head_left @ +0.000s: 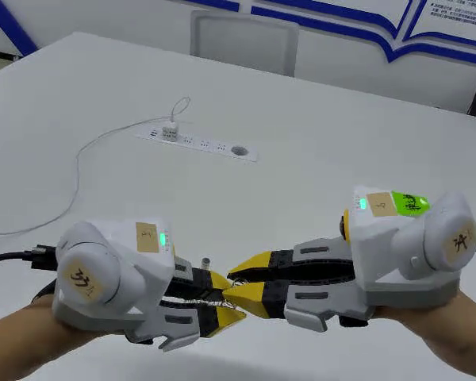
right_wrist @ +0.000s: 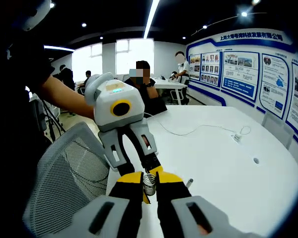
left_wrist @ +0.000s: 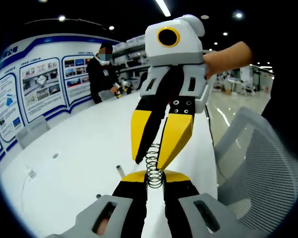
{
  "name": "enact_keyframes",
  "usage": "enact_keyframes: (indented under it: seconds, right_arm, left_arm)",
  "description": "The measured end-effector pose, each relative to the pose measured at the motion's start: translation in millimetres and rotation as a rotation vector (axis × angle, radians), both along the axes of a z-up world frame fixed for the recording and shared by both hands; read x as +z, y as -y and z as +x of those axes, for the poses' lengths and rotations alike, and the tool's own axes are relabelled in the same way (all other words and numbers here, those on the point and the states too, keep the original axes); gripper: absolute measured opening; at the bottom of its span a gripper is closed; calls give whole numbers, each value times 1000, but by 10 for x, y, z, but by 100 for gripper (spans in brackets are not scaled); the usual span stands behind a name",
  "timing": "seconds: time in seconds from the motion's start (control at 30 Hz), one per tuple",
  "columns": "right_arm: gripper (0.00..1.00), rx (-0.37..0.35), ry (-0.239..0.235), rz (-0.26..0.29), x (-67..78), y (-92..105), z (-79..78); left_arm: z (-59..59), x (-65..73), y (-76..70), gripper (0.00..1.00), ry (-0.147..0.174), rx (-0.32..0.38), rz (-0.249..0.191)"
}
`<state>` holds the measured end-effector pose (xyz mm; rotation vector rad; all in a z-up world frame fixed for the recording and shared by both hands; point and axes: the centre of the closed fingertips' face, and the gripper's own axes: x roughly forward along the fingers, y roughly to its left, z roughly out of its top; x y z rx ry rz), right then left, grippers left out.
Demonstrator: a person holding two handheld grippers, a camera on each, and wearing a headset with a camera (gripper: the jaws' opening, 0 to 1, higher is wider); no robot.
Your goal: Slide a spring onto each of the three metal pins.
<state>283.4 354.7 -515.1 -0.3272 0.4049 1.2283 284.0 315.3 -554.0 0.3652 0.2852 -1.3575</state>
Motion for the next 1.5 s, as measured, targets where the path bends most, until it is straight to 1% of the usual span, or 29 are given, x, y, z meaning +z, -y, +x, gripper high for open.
enact_keyframes:
  seconds: [0.07,0.13,0.23,0.3,0.37,0.5,0.6,0.67,0.7,0.83,0.97,1.03,1.17,1.2,1.27,1.37,1.43,1.5]
  right_arm:
    - [9,0,1,-4,-5,-2,5]
    - [9,-1,2,-7,-8,-4,14]
    - [9,-4,3,-3,0,-8,25]
    - [9,-6,3,0,11,-8,33]
    - [9,-8,5,-2,18,1,44]
    - [9,-26,11,-2,37,45,100]
    - [9,-42,14,-2,45,90,157]
    - [9,-53,16,-9,39,122,201]
    - [9,-60,18,-11,39,142,227]
    - [9,-88,25,-15,41,205,318]
    - [9,-119,27,-27,18,294,424]
    - [9,-131,26,-30,10,337,467]
    - [9,-162,28,-40,-17,422,561]
    - [9,-174,27,-41,-27,447,593]
    - [9,-194,29,-42,-39,486,647]
    - [9,-217,31,-47,-59,530,720]
    - [10,-232,30,-50,-81,554,768]
    - [10,-239,27,-54,-107,570,806]
  left_arm:
    - [8,0,-4,12,2,4,2]
    - [6,19,4,12,-6,5,-10]
    - [-1,26,11,16,-10,1,-16]
    - [9,4,0,21,-7,6,-4]
    - [21,-20,-15,22,-8,13,6]
    - [43,-40,-52,26,-15,32,8]
    - [47,-71,-114,28,-22,43,16]
    - [62,-113,-189,29,-23,57,28]
    - [74,-145,-243,30,-31,72,36]
    - [113,-226,-384,34,-47,127,44]
    - [86,-335,-511,34,-72,155,56]
    - [75,-392,-572,35,-85,172,66]
    - [92,-457,-646,40,-101,211,68]
    - [105,-471,-662,42,-107,228,65]
    - [114,-481,-672,45,-111,240,58]
    - [106,-502,-679,43,-120,245,52]
    - [104,-533,-691,44,-132,253,54]
    - [100,-550,-699,46,-137,259,55]
